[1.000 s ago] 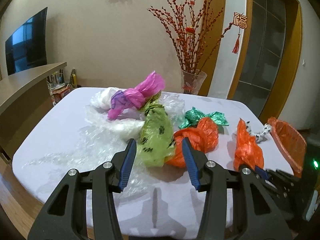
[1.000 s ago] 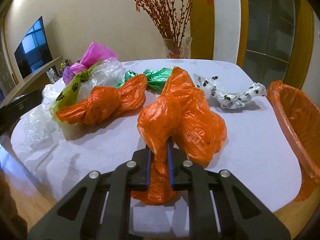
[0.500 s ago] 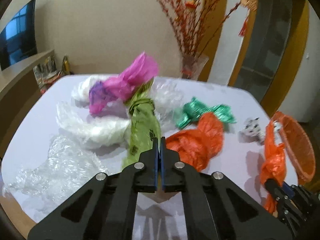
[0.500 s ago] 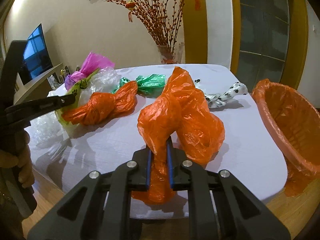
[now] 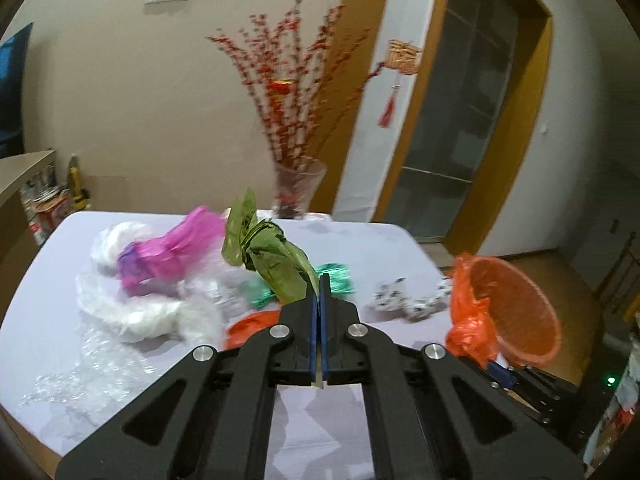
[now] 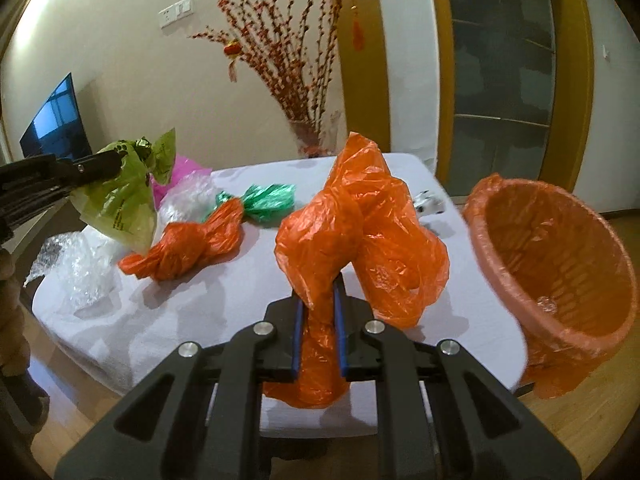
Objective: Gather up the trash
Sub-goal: 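Carry both bags over the wastebasket and open both tools to drop them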
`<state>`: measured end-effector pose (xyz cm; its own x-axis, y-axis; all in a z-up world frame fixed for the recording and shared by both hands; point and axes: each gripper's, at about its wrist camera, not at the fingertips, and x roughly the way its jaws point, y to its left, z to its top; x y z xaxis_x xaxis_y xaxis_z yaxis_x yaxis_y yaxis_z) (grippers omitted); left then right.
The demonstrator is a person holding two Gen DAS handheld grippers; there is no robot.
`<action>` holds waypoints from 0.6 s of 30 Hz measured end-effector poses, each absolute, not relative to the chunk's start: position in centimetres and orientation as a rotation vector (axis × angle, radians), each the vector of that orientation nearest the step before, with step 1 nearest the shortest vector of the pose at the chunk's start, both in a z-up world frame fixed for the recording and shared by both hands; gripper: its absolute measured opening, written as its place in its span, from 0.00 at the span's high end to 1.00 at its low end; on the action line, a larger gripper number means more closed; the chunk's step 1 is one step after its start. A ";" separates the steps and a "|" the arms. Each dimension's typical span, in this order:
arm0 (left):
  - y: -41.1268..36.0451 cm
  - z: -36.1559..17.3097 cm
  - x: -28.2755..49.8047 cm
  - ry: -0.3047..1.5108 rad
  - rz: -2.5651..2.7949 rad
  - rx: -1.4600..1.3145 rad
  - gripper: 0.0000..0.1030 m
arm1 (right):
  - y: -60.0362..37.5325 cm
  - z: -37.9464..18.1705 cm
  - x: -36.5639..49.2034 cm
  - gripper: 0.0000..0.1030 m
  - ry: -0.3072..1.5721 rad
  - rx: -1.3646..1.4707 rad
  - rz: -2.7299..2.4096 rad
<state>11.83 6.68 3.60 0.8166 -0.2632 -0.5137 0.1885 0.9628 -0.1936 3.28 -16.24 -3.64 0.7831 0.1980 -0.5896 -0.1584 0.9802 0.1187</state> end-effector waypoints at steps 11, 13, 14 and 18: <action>-0.7 4.6 11.5 0.545 -0.415 -0.053 0.99 | -22.1 -1.4 2.3 0.86 0.593 0.112 0.088; -2.0 4.5 11.6 0.551 -0.445 -0.046 0.99 | -23.6 -1.1 2.1 0.86 0.583 0.122 0.061; -2.7 4.4 11.7 0.554 -0.464 -0.043 1.00 | -24.1 -0.9 2.1 0.86 0.580 0.126 0.051; -4.9 4.1 11.7 0.561 -0.526 -0.036 1.00 | -27.2 -0.4 1.8 0.86 0.569 0.148 -0.008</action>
<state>11.75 -4.92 4.06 0.7183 -0.4854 -0.4984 0.4660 0.8676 -0.1734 1.80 -27.23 -0.42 0.8426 0.0339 -0.5374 0.0482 0.9893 0.1379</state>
